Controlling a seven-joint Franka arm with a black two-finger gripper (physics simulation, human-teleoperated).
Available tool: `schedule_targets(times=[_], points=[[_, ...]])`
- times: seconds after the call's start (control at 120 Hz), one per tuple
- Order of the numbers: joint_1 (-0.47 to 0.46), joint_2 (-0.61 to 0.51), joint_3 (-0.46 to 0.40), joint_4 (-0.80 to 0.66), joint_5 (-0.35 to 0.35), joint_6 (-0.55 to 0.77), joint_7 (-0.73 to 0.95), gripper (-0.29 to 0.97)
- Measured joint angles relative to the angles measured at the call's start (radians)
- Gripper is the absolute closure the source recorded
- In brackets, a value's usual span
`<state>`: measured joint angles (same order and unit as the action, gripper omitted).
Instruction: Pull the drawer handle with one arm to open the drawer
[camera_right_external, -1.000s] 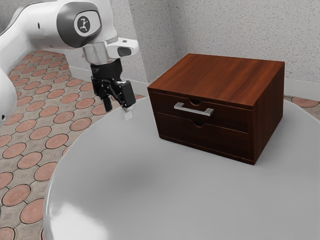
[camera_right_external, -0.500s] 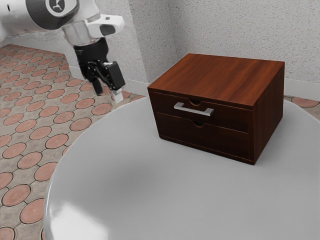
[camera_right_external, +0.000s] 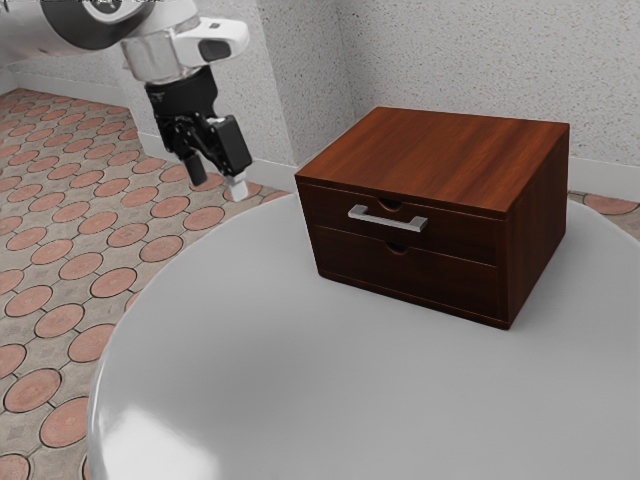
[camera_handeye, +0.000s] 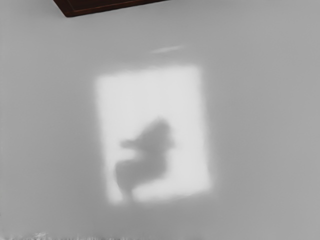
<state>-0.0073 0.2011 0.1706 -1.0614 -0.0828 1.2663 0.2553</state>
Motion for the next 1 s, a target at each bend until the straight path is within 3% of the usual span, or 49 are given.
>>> schedule_targets(times=[0.333, 0.517, 0.867, 1.0], points=[[-0.007, 0.023, 0.001, -0.053, 0.034, 0.037, 0.026, 0.00], [-0.116, 0.010, -0.003, -0.096, 0.057, 0.140, 0.267, 0.00], [-0.136, 0.019, 0.002, -0.178, 0.067, 0.257, 0.602, 0.00], [-0.110, -0.038, 0.009, -0.281, 0.057, 0.281, 0.694, 0.00]])
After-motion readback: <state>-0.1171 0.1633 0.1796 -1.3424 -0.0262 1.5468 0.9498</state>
